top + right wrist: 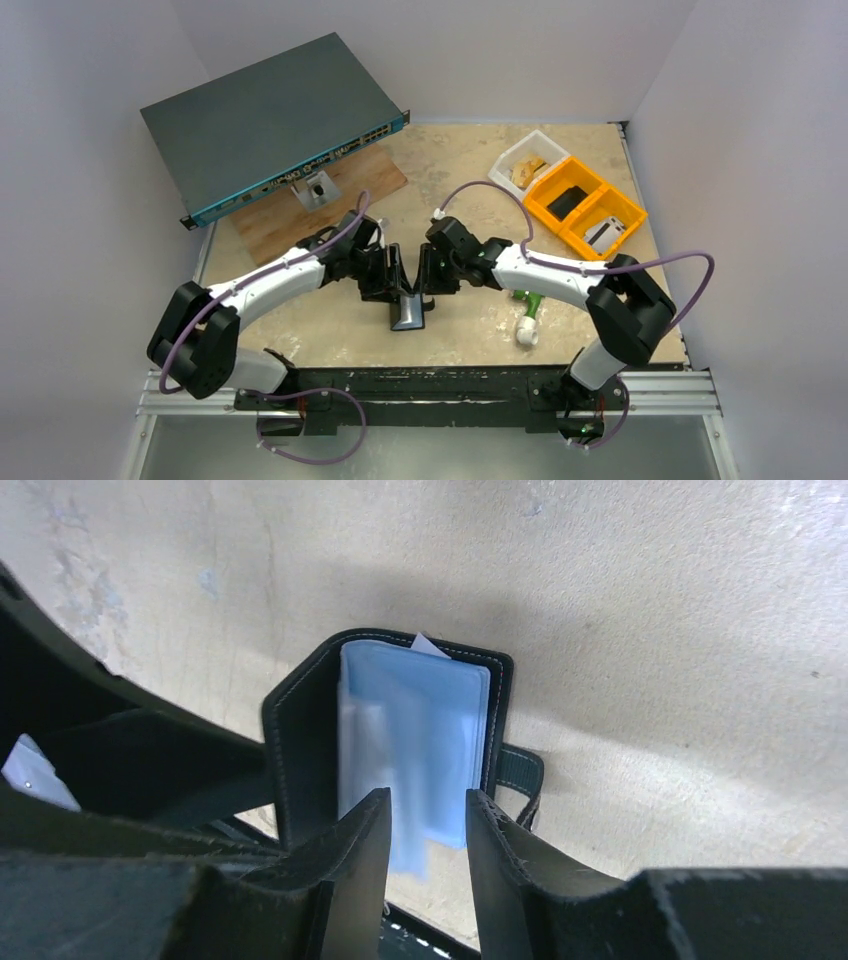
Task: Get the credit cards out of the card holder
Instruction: Close the card holder at the center of the board.
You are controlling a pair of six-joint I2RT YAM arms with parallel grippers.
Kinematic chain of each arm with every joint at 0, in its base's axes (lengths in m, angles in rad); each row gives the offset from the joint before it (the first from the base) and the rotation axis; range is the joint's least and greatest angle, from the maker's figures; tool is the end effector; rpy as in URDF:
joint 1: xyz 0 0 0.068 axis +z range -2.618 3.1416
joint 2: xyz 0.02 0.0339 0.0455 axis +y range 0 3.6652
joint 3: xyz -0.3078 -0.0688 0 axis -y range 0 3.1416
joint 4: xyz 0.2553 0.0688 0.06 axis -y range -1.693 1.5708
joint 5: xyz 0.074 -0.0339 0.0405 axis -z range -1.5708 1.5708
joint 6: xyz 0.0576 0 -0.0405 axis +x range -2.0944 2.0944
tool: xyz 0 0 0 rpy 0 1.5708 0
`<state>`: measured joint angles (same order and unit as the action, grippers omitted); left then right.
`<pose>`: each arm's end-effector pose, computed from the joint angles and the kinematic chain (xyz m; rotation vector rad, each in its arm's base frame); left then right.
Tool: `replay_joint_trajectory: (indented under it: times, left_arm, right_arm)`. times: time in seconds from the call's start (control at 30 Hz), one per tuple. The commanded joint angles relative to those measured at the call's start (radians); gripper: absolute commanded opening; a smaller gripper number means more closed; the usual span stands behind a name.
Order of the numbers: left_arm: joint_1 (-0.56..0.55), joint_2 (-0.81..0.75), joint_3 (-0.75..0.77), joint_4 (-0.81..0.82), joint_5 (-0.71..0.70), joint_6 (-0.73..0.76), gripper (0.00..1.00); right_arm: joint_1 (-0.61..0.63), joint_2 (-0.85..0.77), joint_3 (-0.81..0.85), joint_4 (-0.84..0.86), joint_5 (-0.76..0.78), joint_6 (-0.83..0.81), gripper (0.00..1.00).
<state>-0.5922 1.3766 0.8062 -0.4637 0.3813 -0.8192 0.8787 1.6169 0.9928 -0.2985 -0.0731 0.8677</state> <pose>0.2146 -0.1702 0.2186 -0.1714 2.8311 -0.9212 0.2238 0.2766 0.2157 -0.0477 2.6797 0.7529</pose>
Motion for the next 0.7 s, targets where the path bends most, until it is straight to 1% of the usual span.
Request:
replay_joint_trajectory:
  times: [0.0, 0.27, 0.47, 0.67]
  left_arm:
    - [-0.009, 0.013, 0.046, 0.044, 0.040, -0.007, 0.56]
    - [-0.013, 0.056, 0.061, 0.080, 0.065, -0.020, 0.57]
    - [-0.016, 0.146, 0.053, 0.147, 0.084, -0.044, 0.58]
    - [-0.017, 0.238, 0.051, 0.180, 0.071, -0.046, 0.58]
  right_arm:
    - [0.004, -0.063, 0.022, -0.052, 0.062, 0.007, 0.33]
    - [0.005, -0.117, 0.002, -0.096, 0.112, 0.014, 0.33]
    - [0.005, -0.146, -0.020, -0.118, 0.146, 0.022, 0.32]
    - [0.003, -0.165, -0.045, -0.126, 0.157, 0.033, 0.32]
